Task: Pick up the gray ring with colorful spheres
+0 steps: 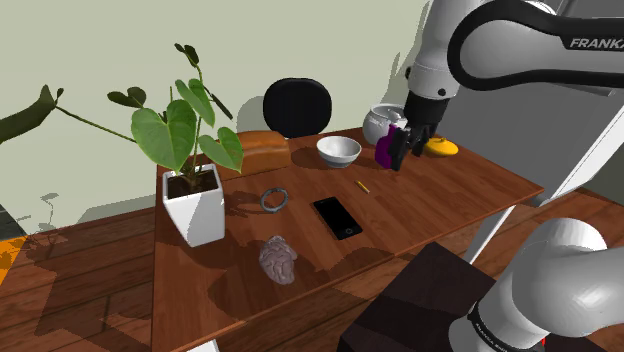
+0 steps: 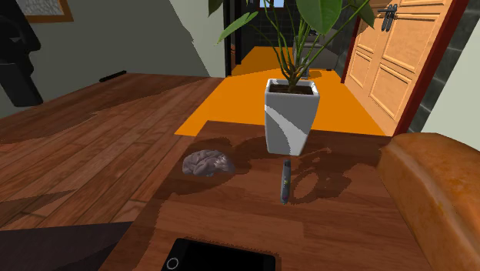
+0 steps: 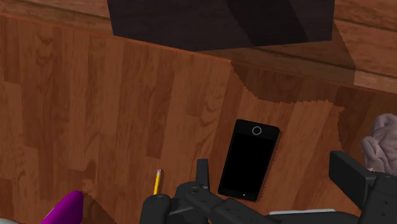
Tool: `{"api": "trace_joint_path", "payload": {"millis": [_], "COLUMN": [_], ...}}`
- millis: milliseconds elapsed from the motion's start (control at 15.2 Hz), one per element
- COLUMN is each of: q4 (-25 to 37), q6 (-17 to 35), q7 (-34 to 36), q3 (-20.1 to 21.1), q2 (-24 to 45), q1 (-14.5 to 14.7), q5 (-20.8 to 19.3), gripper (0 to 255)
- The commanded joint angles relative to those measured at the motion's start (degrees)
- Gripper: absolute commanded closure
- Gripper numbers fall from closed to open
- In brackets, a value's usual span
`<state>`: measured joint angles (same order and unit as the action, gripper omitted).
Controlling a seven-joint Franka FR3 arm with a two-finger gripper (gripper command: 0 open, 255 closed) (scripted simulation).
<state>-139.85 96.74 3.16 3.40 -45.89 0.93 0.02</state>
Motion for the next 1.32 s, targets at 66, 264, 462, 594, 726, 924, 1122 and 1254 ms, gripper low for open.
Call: {"api": "trace_joint_path", "payload": {"millis": [66, 264, 462, 594, 726, 924, 1122, 1254], "q4": [0.8, 3.64, 7.12, 9.79, 12.73, 17.65, 23.18, 27.23], "q6": [1.25, 4.61, 7.31, 8.73, 9.85, 10.97, 11.41, 11.34], "q7": [-0.26, -1.15, -2.18, -2.92, -3.69, -4.87, -6.0, -6.69], "q3": [-0.05, -0.16, -0.19, -0.18, -0.12, 0.07, 0.41, 0.71], "q2": [2.46, 9.89, 17.32, 22.24, 27.13, 34.41, 41.63, 46.44], "q1": [0.24, 1.0, 1.77, 2.28, 2.79, 3.48, 4.09, 4.45], "q5": [0.44, 1.79, 3.21, 4.18, 5.16, 6.64, 8.08, 8.97], "gripper": [0, 0, 0, 0, 0, 0, 0, 0]}}
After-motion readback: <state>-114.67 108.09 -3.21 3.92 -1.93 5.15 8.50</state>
